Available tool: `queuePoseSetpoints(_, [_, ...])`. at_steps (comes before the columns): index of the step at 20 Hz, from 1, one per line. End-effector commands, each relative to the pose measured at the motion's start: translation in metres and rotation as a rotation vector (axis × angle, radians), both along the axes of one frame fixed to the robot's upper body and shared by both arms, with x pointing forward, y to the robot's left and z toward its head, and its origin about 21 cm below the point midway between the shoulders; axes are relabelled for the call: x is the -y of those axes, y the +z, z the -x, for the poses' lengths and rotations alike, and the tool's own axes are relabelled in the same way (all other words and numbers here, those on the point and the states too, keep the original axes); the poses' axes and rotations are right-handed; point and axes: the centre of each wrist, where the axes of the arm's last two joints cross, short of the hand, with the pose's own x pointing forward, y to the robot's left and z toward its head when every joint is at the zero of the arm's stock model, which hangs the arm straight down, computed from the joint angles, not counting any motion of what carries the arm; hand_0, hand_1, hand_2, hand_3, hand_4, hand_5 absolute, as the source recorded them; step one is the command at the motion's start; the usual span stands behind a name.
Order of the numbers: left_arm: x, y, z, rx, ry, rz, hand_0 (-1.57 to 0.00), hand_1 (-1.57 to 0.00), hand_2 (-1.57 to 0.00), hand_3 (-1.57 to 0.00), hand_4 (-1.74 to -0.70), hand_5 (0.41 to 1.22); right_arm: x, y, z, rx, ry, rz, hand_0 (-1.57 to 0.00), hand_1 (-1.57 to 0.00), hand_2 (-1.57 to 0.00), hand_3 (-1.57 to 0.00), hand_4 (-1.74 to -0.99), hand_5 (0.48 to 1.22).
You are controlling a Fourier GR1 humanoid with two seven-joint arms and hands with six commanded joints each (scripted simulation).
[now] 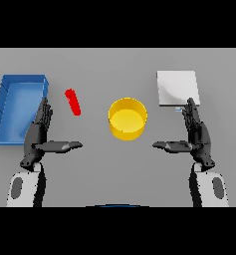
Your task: Pick up the red beaker and tilt it to pour out 1 green nut into yellow bowl. Pick up the yellow bowl and place it on the metallic measuring scale.
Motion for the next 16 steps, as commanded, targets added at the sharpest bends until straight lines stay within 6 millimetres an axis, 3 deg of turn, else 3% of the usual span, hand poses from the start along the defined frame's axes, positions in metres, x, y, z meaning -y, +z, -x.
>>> queuePoseSetpoints(1, [0.0, 0.0, 0.0, 0.0, 0.001, 0.0, 0.0, 0.0, 0.0, 0.0, -1.2, 0.677, 0.0, 0.0, 0.0, 0.0, -0.001, 0.0, 0.0, 0.0, 0.0, 0.0, -1.177, 0.572])
queuePoseSetpoints(6, [-0.002, -0.001, 0.001, 0.002, -0.001, 0.003, 0.0, 0.0, 0.0, 0.0, -1.2, 0.677, 0.003, 0.001, 0.0, 0.001, -0.002, 0.0, 0.0, 0.0, 0.0, 0.0, -1.177, 0.572])
queuePoseSetpoints(9, [-0.003, 0.012, 0.016, 0.053, -0.076, -0.117, 0.0, 0.0, 0.0, 0.0, -1.2, 0.677, 0.011, 0.005, 0.009, 0.058, 0.036, 0.222, 0.0, 0.0, 0.0, 0.0, -1.183, 0.576])
queuePoseSetpoints(16, [0.005, 0.017, 0.018, 0.014, -0.097, -0.165, 0.0, 0.0, 0.0, 0.0, -1.17, 0.653, 0.011, 0.011, 0.013, 0.072, 0.076, 0.198, 0.0, 0.0, 0.0, 0.0, -1.244, 0.597])
